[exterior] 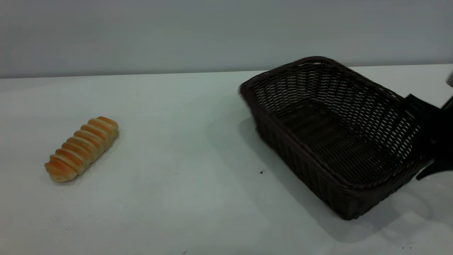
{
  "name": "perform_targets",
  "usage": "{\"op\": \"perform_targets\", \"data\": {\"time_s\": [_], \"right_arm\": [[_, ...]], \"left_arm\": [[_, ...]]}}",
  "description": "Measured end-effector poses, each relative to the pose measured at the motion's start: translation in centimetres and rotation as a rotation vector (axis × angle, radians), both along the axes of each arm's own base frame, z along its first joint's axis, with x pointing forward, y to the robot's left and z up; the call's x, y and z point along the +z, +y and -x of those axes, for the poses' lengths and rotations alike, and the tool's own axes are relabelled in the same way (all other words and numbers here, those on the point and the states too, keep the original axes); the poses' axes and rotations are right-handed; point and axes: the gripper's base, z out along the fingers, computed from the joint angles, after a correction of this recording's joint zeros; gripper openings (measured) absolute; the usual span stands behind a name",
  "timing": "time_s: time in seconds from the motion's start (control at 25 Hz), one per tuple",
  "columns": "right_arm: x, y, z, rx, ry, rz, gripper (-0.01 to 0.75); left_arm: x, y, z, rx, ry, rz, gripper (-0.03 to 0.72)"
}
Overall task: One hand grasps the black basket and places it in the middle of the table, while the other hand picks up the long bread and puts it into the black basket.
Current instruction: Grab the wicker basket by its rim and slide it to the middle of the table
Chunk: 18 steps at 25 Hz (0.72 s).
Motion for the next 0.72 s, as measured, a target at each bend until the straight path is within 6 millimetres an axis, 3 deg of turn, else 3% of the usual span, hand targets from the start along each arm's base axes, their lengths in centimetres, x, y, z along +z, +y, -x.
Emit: {"op": "perform_targets", "data": {"time_s": [0.32,0.52,0.72], "right_arm": [[4.6,2.1,-4.4,0.382,-0.066,-0.020,0.125],[7.2,5.3,-6.8,0.518,-0.168,-0.012,0.125],[5.5,9.2,-7.8,0.668,-0.112,-0.041,0.125]], "left_arm": [[0.0,0.0,0.0,0.000,0.000,0.000,0.481],[0.0,0.0,0.0,0.000,0.000,0.000,0.481],[0.0,0.0,0.0,0.000,0.000,0.000,0.481]]}}
